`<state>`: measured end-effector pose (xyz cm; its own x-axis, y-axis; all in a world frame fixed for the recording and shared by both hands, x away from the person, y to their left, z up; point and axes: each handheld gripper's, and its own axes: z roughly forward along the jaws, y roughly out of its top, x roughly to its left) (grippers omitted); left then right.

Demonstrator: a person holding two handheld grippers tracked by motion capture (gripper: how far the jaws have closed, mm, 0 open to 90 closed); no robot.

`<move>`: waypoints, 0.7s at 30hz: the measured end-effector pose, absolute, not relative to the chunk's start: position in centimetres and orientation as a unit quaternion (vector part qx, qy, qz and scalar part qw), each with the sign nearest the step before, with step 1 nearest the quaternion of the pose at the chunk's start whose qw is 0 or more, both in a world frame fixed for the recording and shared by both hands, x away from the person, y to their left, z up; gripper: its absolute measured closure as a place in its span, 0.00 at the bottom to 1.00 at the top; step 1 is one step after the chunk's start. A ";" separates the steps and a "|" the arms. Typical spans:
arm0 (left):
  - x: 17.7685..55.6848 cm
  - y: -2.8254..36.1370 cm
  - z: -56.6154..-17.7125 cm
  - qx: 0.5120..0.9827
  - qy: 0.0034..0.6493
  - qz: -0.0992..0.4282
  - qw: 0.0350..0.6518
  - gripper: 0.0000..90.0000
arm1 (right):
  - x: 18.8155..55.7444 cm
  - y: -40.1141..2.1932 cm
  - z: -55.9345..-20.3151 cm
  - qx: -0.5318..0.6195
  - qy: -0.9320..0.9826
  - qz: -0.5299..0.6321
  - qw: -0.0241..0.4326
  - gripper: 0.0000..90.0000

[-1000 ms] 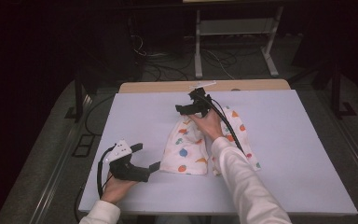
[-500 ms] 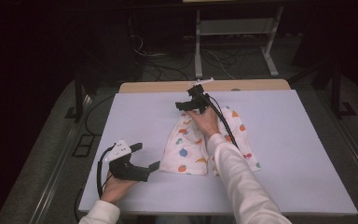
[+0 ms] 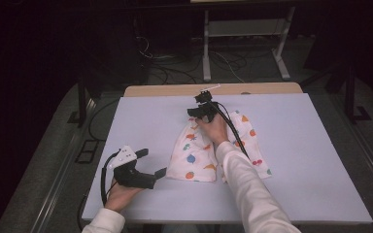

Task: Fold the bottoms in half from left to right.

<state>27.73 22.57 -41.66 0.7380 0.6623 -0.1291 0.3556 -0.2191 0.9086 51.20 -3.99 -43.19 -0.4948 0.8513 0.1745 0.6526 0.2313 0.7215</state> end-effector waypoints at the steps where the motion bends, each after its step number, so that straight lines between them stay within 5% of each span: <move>1: 27.7 22.6 -41.7 0.767 0.332 0.145 0.530 0.00 | 51.2 -4.0 -43.3 0.489 0.773 0.384 0.127 0.53; 12: 27.7 22.6 -41.7 0.767 0.333 0.144 0.529 0.00 | 51.3 -3.7 -43.9 0.499 0.773 0.375 0.117 0.69; 21: 27.8 22.6 -41.7 0.767 0.333 0.144 0.529 0.00 | 51.7 -3.7 -44.8 0.517 0.766 0.365 0.109 0.72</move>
<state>27.77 22.55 -41.70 0.7371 0.6632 -0.1301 0.3576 -0.2194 0.9077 51.72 -3.66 -44.75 -0.4407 0.8727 0.2103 0.7138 0.1987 0.6716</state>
